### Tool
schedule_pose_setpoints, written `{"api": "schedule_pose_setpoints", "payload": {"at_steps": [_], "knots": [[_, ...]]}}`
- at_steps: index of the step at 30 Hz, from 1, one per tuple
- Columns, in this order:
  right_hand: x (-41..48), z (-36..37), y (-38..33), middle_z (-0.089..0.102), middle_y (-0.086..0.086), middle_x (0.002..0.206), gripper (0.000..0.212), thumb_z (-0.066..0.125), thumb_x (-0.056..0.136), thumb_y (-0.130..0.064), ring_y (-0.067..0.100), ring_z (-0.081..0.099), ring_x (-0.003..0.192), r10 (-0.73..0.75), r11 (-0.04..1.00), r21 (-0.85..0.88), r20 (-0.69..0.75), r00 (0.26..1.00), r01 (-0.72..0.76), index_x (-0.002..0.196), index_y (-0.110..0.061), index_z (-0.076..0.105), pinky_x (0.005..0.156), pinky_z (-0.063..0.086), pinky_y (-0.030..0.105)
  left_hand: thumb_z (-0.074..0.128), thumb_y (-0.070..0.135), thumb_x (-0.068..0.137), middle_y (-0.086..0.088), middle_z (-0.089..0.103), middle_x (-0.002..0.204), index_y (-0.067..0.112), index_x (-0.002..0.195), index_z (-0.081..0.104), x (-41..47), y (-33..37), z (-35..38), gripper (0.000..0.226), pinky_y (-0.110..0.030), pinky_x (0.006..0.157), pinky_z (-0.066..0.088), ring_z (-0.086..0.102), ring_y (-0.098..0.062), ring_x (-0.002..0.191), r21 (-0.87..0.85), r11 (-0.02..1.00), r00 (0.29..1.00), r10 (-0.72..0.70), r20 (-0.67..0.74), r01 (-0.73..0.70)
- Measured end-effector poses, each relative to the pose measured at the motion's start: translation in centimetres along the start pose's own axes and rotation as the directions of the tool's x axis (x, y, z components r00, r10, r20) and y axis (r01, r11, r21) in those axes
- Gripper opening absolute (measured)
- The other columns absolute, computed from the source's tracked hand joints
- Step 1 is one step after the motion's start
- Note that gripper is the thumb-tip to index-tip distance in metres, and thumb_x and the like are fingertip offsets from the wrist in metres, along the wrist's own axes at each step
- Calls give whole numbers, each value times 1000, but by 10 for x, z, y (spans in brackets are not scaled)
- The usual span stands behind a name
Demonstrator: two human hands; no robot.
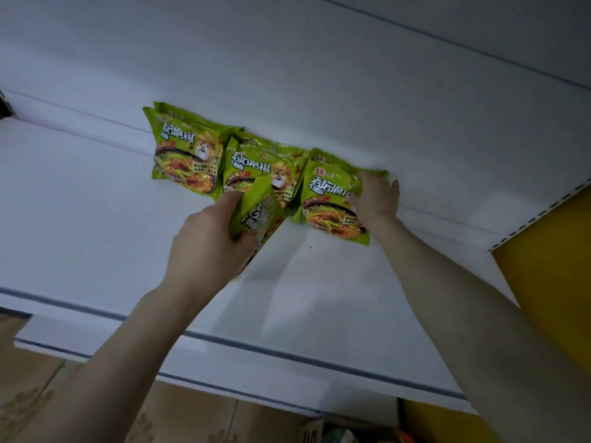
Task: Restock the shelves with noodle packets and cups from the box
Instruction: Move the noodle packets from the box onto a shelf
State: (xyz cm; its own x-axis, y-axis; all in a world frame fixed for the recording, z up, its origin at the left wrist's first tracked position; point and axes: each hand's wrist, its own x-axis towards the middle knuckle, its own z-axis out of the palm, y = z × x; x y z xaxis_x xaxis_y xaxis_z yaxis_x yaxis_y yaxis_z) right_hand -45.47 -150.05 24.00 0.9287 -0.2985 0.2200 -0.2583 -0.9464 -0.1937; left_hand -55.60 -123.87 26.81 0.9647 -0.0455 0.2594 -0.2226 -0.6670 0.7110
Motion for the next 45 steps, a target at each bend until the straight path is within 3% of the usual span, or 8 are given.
{"api": "schedule_pose_setpoints", "payload": {"at_steps": [9,20,25,31,34,37,40,45], "knots": [[18,23,2,64,12,115,48,67,81,-22,31,54,111,-82,992,88,-105,991,91,125,-12,52,100,31,37,43,35,62,-13,64,96,21,124,52,10,-10,21,64,-35,68,44,56,-36,87,-2,1000,1000,14,11,-14],[26,37,6,66,12,111,43,67,81,-26,30,53,109,-60,990,110,-201,978,83,120,-11,57,100,30,37,45,36,62,-11,65,105,22,128,50,15,-14,22,67,-38,75,49,57,-35,94,9,1000,1000,17,-6,-17],[30,45,1,64,15,112,42,68,81,-24,33,53,109,-77,986,131,-167,983,100,117,-7,58,100,37,39,45,36,63,-11,65,102,21,127,50,16,-14,22,66,-39,74,49,57,-35,91,25,999,999,31,-8,-31],[25,49,4,55,15,124,49,66,81,-23,32,45,118,-99,983,130,-235,967,132,124,-4,50,106,30,45,45,36,65,-11,65,104,19,127,49,15,-14,24,64,-41,74,50,58,-35,90,33,998,999,46,-10,-46],[16,51,5,52,13,128,55,69,76,-24,32,43,122,-146,977,112,-286,947,184,124,-4,51,107,29,49,50,33,72,-11,65,102,18,126,50,15,-15,24,57,-42,73,50,58,-35,88,35,999,999,39,-10,-39],[-1,54,3,54,13,127,60,77,69,-27,33,46,121,-229,962,81,-289,930,262,121,-5,54,106,33,49,45,35,66,-10,65,98,18,125,50,14,-16,23,62,-42,70,51,57,-34,84,30,999,999,36,-7,-36],[-23,76,6,64,15,110,53,86,55,-17,34,61,103,-431,902,-130,-288,855,411,104,-10,66,90,49,47,44,34,64,-10,66,96,18,124,51,15,-15,24,63,-43,70,51,57,-34,83,22,999,999,35,-13,-34],[-29,94,9,65,18,110,51,88,45,-3,38,63,101,-314,945,-167,-213,925,283,92,-14,70,85,49,53,44,34,64,-11,66,96,18,124,51,16,-15,27,63,-42,71,51,58,-34,85,26,998,998,54,-20,-54]]}}
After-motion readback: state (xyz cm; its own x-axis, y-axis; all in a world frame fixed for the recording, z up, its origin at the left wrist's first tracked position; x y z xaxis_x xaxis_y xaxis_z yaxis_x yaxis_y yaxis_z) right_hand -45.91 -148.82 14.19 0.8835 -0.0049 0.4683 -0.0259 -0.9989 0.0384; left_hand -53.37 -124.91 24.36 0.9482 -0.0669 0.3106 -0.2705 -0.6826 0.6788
